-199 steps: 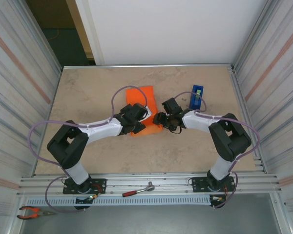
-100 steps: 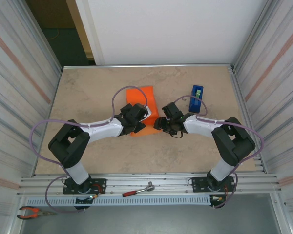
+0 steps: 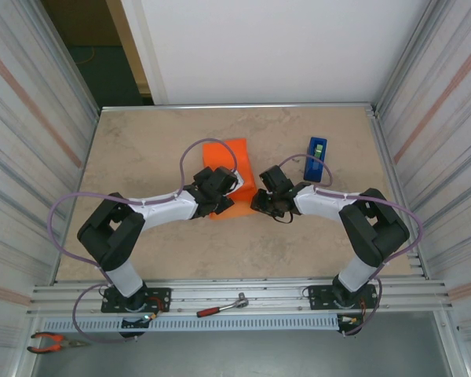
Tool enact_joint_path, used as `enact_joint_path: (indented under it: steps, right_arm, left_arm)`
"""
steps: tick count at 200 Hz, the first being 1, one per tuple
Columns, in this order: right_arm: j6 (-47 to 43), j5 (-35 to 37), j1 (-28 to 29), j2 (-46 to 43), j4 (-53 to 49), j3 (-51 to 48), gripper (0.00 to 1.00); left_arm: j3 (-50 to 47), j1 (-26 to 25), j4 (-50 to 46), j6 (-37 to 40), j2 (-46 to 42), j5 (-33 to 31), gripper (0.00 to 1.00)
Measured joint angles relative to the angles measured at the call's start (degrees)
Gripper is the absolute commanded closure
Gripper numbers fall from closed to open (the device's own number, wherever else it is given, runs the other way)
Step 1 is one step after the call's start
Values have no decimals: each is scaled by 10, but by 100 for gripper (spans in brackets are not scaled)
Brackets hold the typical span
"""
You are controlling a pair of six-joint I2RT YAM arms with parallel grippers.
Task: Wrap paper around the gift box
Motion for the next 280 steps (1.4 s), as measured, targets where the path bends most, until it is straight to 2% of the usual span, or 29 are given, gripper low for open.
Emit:
enact_joint_path:
  steps: [58, 73, 95, 169, 280]
  right_arm:
    - [0, 0, 0, 5, 0, 0, 73]
    - [0, 0, 0, 10, 0, 0, 81]
    - [-2, -3, 0, 13, 1, 0, 100]
    - [3, -29, 0, 7, 20, 1, 100]
    - [54, -83, 0, 7, 130, -4, 100]
  left_arm:
    - [0, 0, 0, 0, 0, 0, 3]
    - [0, 0, 0, 0, 0, 0, 3]
    - [0, 0, 0, 0, 0, 0, 3]
    - [0, 0, 0, 0, 7, 0, 4]
    - [0, 0, 0, 0, 12, 0, 4]
